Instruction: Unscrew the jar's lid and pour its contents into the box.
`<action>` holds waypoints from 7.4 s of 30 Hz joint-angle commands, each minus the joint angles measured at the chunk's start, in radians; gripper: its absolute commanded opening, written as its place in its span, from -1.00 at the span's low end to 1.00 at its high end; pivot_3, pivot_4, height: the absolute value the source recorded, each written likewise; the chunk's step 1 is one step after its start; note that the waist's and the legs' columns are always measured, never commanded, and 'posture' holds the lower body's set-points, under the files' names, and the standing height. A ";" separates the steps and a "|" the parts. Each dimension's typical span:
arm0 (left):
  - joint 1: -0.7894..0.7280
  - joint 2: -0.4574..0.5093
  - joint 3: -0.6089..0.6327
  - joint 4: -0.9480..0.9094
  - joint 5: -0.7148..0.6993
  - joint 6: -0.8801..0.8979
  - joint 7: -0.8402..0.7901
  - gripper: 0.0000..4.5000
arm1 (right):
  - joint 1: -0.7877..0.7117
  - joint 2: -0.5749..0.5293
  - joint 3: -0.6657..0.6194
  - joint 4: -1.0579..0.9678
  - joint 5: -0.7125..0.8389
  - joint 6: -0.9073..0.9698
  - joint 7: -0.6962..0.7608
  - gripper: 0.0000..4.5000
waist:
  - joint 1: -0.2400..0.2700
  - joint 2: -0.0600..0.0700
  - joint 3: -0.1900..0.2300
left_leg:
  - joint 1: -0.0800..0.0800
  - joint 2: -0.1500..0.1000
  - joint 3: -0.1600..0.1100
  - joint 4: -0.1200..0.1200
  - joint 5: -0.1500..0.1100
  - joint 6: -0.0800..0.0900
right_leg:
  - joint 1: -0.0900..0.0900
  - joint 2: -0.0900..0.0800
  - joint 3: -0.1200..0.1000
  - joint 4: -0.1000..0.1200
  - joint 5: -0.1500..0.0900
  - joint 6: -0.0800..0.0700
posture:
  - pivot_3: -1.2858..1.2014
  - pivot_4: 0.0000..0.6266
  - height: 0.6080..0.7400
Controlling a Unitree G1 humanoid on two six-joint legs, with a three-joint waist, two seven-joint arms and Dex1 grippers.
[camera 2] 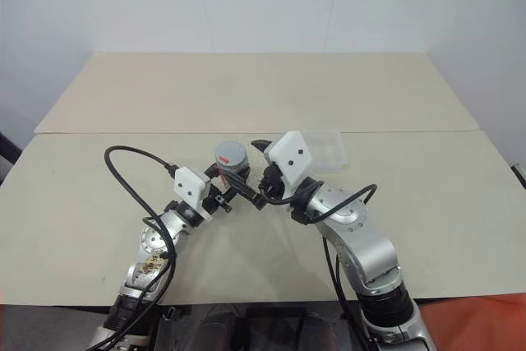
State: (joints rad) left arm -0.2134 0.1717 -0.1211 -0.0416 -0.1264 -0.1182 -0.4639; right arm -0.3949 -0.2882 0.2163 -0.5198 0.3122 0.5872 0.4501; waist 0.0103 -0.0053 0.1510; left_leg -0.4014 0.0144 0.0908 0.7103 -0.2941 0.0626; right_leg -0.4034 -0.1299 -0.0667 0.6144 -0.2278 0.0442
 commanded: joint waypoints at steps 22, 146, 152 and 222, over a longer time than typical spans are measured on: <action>0.029 -0.022 -0.025 -0.121 -0.091 0.092 -0.071 -0.12 | -0.037 0.051 0.002 0.033 -0.045 -0.064 0.013 1.00 | -0.005 0.000 0.000 | 0.000 0.000 0.000 0.000 0.001 -0.001 | 0.000 0.001 0.000 0.000 0.000 0.000 | 0.03 -0.52 1.00; -0.029 -0.001 -0.045 -0.020 -0.056 0.068 -0.128 -0.12 | 0.048 0.091 -0.011 -0.108 -0.064 0.078 -0.179 0.38 | -0.006 0.000 0.000 | -0.001 0.000 0.000 0.001 0.002 -0.002 | -0.001 0.002 0.000 0.000 0.000 0.000 | 0.03 -0.52 1.00; -0.027 -0.005 -0.045 -0.019 -0.051 0.066 -0.123 -0.12 | 0.035 0.067 0.003 -0.131 -0.066 0.089 -0.154 0.99 | -0.007 0.000 0.000 | -0.001 0.000 0.000 0.001 0.002 -0.002 | -0.001 0.002 0.000 0.000 0.000 0.000 | 0.03 -0.52 1.00; -0.002 0.118 -0.058 -0.197 -0.252 0.155 -0.412 -0.12 | -0.468 -0.297 0.123 0.783 0.229 -0.408 1.164 0.21 | -0.011 0.000 0.000 | 0.000 0.001 0.000 0.001 0.001 0.000 | 0.000 0.001 0.001 0.000 0.000 0.000 | 0.03 -0.52 1.00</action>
State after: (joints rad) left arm -0.1945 0.2975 -0.2062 -0.1715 -0.3458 0.0686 -0.8761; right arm -0.8643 -0.5607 0.3154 0.2301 0.5512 0.2133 1.5561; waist -0.0011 -0.0049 0.1511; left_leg -0.4015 0.0155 0.0911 0.7111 -0.2933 0.0624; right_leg -0.4037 -0.1288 -0.0659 0.6145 -0.2275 0.0440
